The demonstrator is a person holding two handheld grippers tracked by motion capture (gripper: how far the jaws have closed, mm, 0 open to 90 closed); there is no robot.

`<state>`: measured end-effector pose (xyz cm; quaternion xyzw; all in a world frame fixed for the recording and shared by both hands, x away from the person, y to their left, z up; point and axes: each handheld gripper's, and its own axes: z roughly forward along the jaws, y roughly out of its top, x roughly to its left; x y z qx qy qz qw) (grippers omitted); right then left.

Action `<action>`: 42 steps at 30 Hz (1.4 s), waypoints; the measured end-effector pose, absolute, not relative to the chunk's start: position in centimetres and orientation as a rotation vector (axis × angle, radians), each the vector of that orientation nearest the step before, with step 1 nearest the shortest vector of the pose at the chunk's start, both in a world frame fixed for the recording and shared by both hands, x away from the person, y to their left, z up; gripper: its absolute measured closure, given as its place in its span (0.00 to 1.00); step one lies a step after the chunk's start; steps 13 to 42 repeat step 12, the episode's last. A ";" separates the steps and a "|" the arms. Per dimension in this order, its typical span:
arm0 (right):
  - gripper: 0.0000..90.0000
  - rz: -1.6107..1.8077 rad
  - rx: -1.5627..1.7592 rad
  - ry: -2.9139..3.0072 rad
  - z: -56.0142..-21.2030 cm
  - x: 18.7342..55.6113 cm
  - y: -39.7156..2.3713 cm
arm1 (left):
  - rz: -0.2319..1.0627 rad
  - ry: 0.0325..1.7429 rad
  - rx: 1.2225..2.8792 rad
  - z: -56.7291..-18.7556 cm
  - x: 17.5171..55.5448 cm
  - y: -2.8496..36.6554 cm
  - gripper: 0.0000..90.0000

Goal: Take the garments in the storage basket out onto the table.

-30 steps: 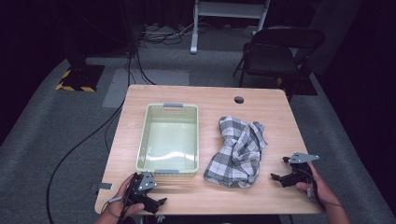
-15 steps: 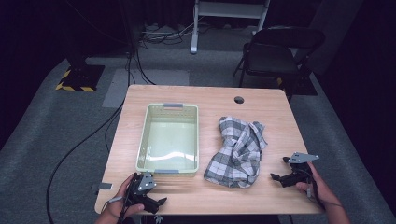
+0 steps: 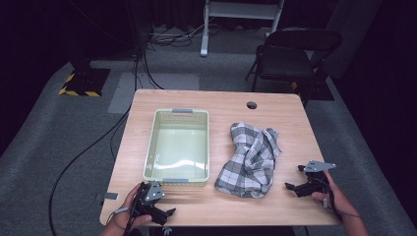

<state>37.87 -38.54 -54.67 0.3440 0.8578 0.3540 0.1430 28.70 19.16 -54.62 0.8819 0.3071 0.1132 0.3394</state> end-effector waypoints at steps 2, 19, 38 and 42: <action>0.00 1.021 0.992 2.475 -54.7 37.9 -38.5 | 0.294 0.800 2.297 -54.6 28.7 19.2 0.00; 0.00 1.023 0.987 2.478 -54.7 37.9 -38.6 | 0.293 0.801 2.301 -54.6 28.7 19.1 0.00; 0.00 1.023 0.987 2.478 -54.7 37.9 -38.6 | 0.293 0.801 2.301 -54.6 28.7 19.1 0.00; 0.00 1.023 0.987 2.478 -54.7 37.9 -38.6 | 0.293 0.801 2.301 -54.6 28.7 19.1 0.00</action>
